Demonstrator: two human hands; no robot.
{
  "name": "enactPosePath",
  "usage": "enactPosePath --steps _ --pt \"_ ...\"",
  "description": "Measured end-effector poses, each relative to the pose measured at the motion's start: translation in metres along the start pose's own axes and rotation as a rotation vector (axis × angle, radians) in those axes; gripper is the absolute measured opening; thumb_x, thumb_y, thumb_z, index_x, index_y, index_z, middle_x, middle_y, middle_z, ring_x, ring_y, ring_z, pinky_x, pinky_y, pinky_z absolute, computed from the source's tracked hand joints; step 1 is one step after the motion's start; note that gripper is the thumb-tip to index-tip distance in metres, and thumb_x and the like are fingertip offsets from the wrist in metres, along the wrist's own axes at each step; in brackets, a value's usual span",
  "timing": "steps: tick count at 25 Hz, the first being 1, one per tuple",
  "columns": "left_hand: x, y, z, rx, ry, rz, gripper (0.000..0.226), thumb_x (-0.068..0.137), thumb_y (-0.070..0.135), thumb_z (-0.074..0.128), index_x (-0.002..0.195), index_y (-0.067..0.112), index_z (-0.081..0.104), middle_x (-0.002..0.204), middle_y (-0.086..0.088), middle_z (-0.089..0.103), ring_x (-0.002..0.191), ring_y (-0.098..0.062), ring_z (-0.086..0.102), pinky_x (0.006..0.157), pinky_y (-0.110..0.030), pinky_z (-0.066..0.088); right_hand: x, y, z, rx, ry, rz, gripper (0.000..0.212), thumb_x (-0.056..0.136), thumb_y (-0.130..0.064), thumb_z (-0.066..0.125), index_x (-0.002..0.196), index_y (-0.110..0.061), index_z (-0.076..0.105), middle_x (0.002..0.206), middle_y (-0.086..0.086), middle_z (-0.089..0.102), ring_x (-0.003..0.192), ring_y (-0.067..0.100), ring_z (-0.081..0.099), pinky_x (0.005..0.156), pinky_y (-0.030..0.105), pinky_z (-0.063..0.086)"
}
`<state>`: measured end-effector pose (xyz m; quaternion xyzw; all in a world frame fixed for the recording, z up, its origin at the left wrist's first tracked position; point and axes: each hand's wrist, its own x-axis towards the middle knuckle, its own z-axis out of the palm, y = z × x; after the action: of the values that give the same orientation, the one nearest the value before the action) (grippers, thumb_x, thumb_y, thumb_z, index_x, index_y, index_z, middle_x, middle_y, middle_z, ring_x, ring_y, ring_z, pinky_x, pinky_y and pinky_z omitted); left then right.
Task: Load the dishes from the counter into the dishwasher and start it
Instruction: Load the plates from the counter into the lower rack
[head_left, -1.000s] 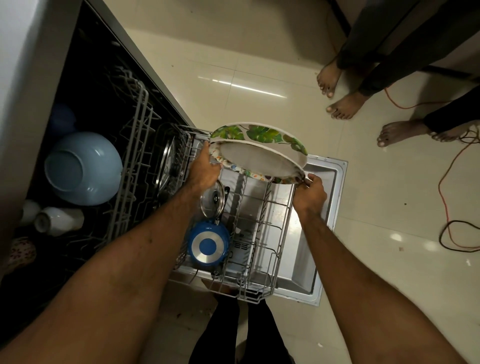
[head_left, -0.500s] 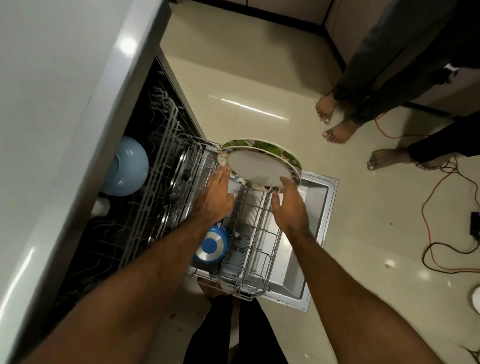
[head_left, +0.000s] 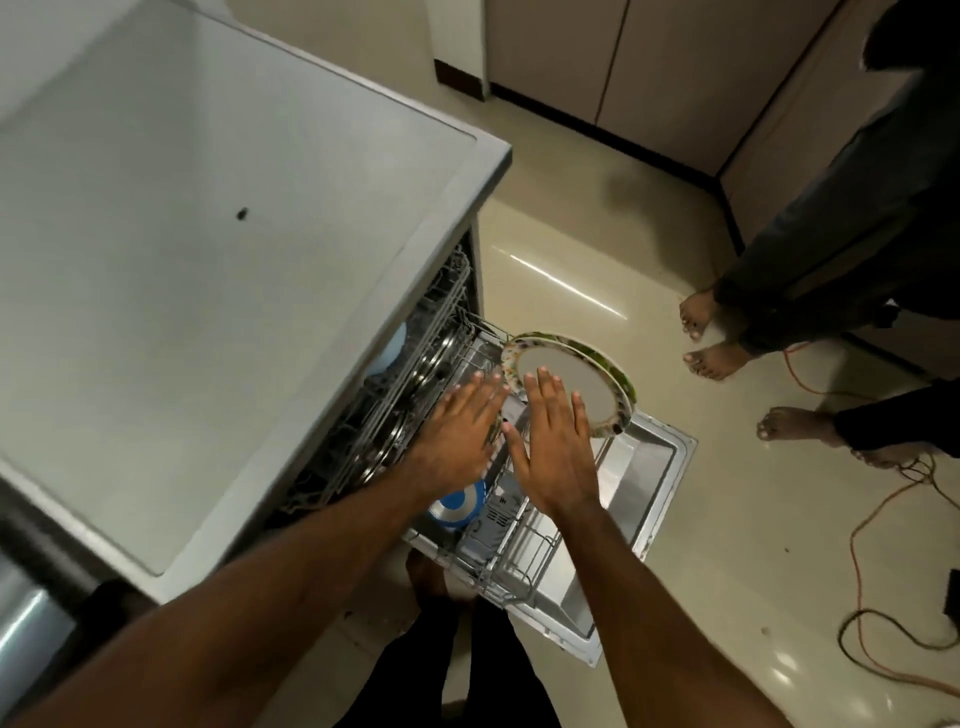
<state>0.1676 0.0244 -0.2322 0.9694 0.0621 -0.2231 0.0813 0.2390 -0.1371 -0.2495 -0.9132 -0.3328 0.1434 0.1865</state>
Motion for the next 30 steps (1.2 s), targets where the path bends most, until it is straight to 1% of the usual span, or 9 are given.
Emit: enactPosePath --steps 2,5,11,13,15,19,22,27,30 --pt "-0.029 0.001 -0.018 0.031 0.081 0.043 0.084 0.106 0.047 0.039 0.162 0.015 -0.014 0.170 -0.006 -0.020 0.157 -0.025 -0.019 0.129 -0.050 0.003 -0.006 -0.026 -0.019 -0.025 -0.007 -0.095 0.067 0.112 -0.050 0.026 0.168 -0.021 0.001 0.175 -0.001 -0.005 0.161 0.014 -0.010 0.130 0.045 -0.005" --pt "-0.065 -0.008 -0.048 0.083 0.229 0.043 0.077 0.105 0.045 0.034 0.163 0.011 -0.002 0.172 -0.009 -0.005 0.159 -0.025 -0.010 0.129 -0.048 0.010 -0.012 -0.061 -0.046 -0.017 0.012 -0.195 0.061 0.114 -0.040 0.025 0.168 -0.020 0.004 0.175 -0.002 -0.003 0.160 0.012 -0.010 0.131 0.045 -0.003" --pt "-0.139 -0.043 -0.107 0.130 0.396 -0.044 0.080 0.103 0.049 0.046 0.164 0.010 0.012 0.172 -0.010 0.011 0.159 -0.026 0.002 0.129 -0.044 0.009 -0.005 -0.138 -0.090 0.011 0.067 -0.379 0.061 0.114 -0.038 0.032 0.168 -0.018 0.010 0.175 -0.002 0.005 0.161 0.012 -0.006 0.131 0.044 0.001" --pt "-0.163 -0.056 -0.117 0.113 0.411 -0.116 0.079 0.102 0.048 0.050 0.163 0.010 0.017 0.171 -0.010 0.017 0.159 -0.027 0.009 0.128 -0.045 0.012 -0.001 -0.165 -0.095 -0.008 0.071 -0.460 0.062 0.114 -0.039 0.033 0.168 -0.019 0.011 0.175 -0.003 0.007 0.161 0.011 -0.005 0.131 0.044 0.002" --pt "-0.188 -0.070 -0.121 0.088 0.404 -0.230 0.076 0.103 0.045 0.048 0.163 0.008 0.019 0.170 -0.011 0.018 0.159 -0.027 0.009 0.129 -0.044 0.009 0.000 -0.193 -0.095 -0.025 0.057 -0.556 0.061 0.114 -0.039 0.034 0.167 -0.019 0.013 0.174 -0.003 0.010 0.161 0.010 -0.003 0.131 0.044 0.003" --pt "-0.250 -0.100 -0.117 0.013 0.408 -0.455 0.084 0.103 0.046 0.049 0.165 0.010 0.006 0.173 -0.010 -0.002 0.159 -0.026 -0.006 0.128 -0.043 -0.003 -0.002 -0.257 -0.083 -0.056 -0.014 -0.694 0.061 0.114 -0.045 0.026 0.167 -0.020 0.013 0.175 -0.004 0.008 0.160 0.008 -0.006 0.131 0.043 0.001" --pt "-0.317 -0.127 -0.106 -0.020 0.438 -0.606 0.087 0.103 0.046 0.049 0.165 0.012 -0.001 0.172 -0.008 -0.010 0.158 -0.026 -0.012 0.129 -0.045 -0.003 -0.010 -0.319 -0.065 -0.050 -0.061 -0.800 0.063 0.112 -0.050 0.022 0.167 -0.021 0.012 0.175 -0.004 0.008 0.160 0.007 -0.005 0.131 0.042 0.001" --pt "-0.449 -0.169 -0.075 -0.088 0.503 -0.803 0.087 0.100 0.043 0.055 0.165 0.012 0.007 0.173 -0.007 -0.002 0.159 -0.024 -0.007 0.128 -0.042 -0.004 -0.050 -0.426 -0.025 0.022 -0.083 -0.893 0.063 0.111 -0.050 0.023 0.167 -0.020 0.018 0.174 -0.001 0.017 0.161 0.010 0.005 0.131 0.039 0.004" --pt "-0.527 -0.188 -0.048 -0.146 0.506 -0.934 0.084 0.101 0.042 0.054 0.165 0.012 0.009 0.173 -0.008 -0.001 0.159 -0.024 -0.006 0.127 -0.041 -0.004 -0.087 -0.485 0.011 0.066 -0.151 -0.950 0.063 0.111 -0.051 0.027 0.166 -0.022 0.018 0.173 -0.003 0.019 0.160 0.010 0.008 0.131 0.037 0.005"
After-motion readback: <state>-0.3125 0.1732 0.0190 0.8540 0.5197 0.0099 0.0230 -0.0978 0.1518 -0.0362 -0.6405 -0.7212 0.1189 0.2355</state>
